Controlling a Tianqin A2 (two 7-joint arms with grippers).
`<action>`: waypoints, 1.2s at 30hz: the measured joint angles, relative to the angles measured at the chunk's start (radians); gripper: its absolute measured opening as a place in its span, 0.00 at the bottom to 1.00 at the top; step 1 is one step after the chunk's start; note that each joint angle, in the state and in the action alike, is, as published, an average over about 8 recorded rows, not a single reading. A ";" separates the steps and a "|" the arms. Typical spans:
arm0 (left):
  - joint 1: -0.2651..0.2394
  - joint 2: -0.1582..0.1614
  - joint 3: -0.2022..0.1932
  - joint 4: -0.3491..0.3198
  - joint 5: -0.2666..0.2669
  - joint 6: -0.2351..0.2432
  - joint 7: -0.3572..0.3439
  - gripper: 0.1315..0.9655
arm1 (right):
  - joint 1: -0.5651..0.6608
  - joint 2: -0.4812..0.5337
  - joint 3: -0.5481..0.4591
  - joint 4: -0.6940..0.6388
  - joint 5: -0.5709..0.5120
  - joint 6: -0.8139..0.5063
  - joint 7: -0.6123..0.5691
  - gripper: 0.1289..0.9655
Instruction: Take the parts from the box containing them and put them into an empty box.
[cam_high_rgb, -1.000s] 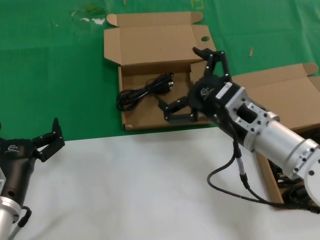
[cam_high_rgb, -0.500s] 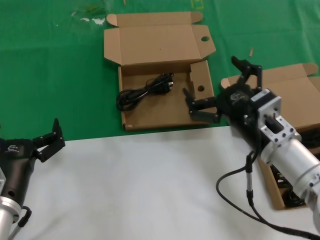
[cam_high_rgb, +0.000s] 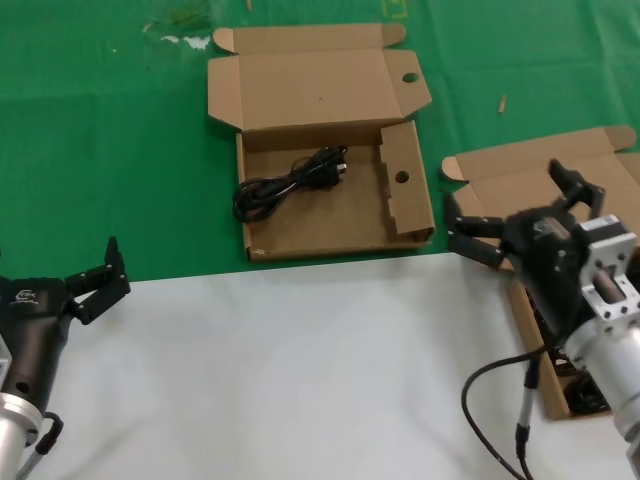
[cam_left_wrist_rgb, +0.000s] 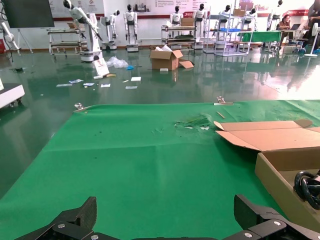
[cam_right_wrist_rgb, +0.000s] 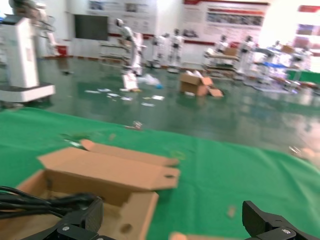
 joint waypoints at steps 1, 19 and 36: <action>0.000 0.000 0.000 0.000 0.000 0.000 0.000 1.00 | -0.009 -0.002 0.005 -0.001 0.013 0.012 -0.004 1.00; 0.000 0.000 0.000 0.000 0.000 0.000 0.000 1.00 | -0.045 -0.008 0.027 -0.007 0.066 0.063 -0.021 1.00; 0.000 0.000 0.000 0.000 0.000 0.000 0.000 1.00 | -0.045 -0.008 0.027 -0.007 0.066 0.063 -0.021 1.00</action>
